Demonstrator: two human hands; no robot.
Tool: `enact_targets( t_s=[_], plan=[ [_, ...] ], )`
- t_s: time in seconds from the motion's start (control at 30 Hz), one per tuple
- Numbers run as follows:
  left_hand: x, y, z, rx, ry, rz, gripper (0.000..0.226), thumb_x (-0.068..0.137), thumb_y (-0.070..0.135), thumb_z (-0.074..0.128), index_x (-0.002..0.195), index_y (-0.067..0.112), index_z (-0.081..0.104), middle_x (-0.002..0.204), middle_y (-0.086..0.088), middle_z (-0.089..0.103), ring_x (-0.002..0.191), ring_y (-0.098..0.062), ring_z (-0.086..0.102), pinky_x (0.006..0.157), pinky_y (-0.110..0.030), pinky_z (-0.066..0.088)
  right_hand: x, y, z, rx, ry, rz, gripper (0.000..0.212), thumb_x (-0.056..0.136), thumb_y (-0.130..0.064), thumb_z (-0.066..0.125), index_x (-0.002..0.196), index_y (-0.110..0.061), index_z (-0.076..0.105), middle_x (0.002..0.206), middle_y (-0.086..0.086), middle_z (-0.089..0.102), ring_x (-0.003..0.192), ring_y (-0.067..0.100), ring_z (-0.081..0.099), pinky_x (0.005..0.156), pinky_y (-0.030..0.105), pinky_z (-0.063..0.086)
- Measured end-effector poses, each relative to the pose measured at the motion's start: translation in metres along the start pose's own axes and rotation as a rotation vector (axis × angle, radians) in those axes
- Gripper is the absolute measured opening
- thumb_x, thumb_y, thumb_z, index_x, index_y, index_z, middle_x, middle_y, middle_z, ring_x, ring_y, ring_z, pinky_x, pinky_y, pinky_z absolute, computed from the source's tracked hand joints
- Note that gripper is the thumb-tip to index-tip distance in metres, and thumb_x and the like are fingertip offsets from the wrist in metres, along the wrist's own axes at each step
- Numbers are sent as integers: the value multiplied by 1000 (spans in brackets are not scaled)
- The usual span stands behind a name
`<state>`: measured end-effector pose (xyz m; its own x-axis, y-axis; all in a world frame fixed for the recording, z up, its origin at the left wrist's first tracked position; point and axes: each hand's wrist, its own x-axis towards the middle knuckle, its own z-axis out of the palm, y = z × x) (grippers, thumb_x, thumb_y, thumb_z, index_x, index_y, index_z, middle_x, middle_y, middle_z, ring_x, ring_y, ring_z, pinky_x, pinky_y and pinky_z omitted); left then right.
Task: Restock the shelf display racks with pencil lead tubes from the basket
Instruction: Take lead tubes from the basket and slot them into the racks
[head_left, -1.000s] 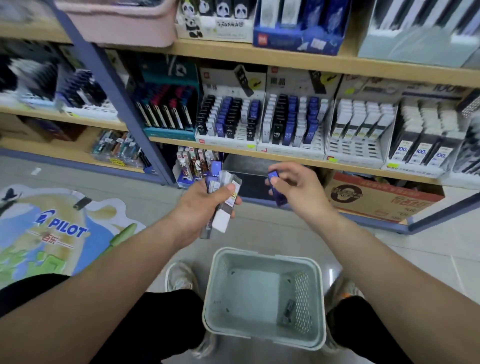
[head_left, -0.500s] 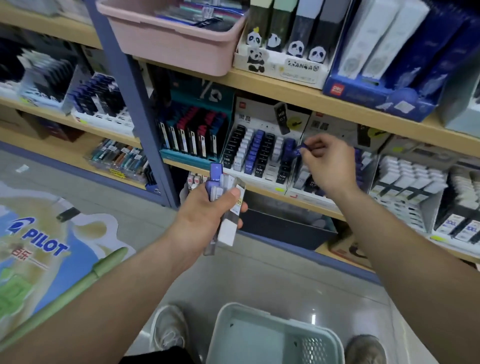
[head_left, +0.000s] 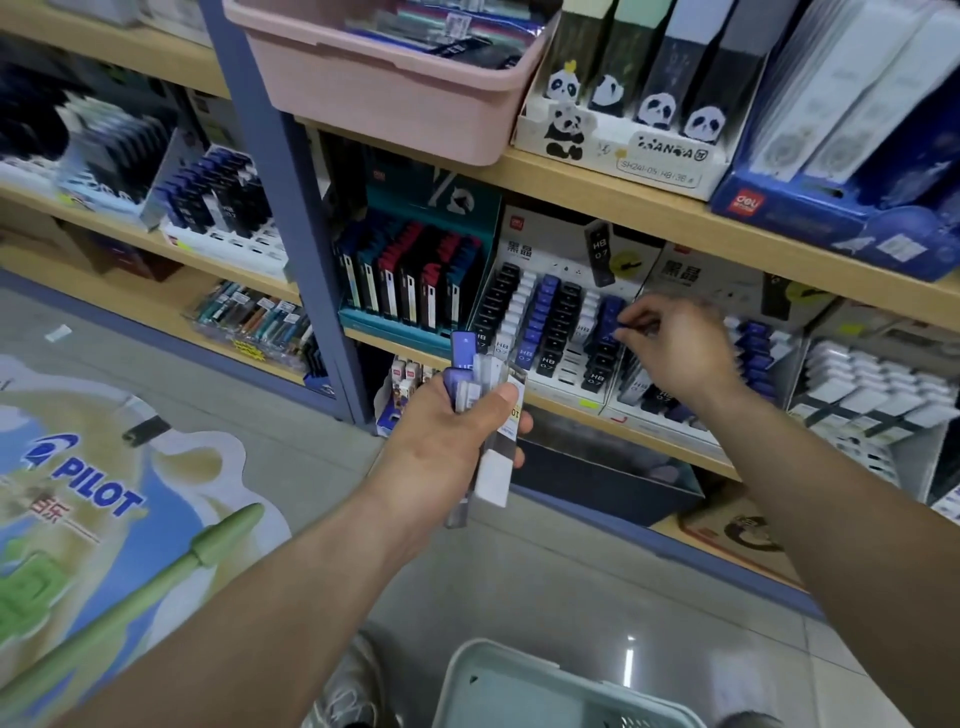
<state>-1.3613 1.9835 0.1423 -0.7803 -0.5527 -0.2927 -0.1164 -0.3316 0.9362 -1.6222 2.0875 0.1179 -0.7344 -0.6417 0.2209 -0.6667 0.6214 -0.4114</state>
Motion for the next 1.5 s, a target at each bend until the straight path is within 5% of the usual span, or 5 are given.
enact_targets(
  t_s=[0.7,0.8,0.97,1.27,1.5],
  plan=[
    [-2,0,-2,-12,4,-13,15,98,30,60,109,21,63,88,-4,77,65,-17,67,64,-33,58,-3,-11,-13,-237,-204,-114,32,100,-40,48,121,-29,69,128,2,60,119,30,44,96,38,36],
    [-2,0,-1,-1,-24,-6,15,97,30,60,110,21,63,90,-5,77,67,-18,68,65,-34,57,-43,-38,-21,95,-93,-144,25,97,-36,59,117,-27,70,109,-7,66,105,16,56,87,31,41],
    [-5,-4,9,53,-109,13,27,94,31,62,116,15,65,90,-9,75,67,-21,69,70,-39,57,-111,-79,-28,770,-357,-11,30,94,-23,66,123,-23,64,84,-8,72,88,16,68,85,37,54],
    [-14,-12,35,116,-134,-30,17,94,30,60,98,17,69,75,-4,74,58,-16,67,51,-26,52,-140,-65,-40,1130,-305,318,15,94,-3,62,106,-10,57,87,6,73,78,18,70,71,32,55],
    [-4,-19,47,192,-99,-50,13,99,26,60,105,14,61,80,-4,72,58,-16,61,54,-31,49,-158,-37,-63,1170,-187,400,30,102,-16,53,122,-36,62,95,2,59,66,25,64,58,39,56]
  ],
)
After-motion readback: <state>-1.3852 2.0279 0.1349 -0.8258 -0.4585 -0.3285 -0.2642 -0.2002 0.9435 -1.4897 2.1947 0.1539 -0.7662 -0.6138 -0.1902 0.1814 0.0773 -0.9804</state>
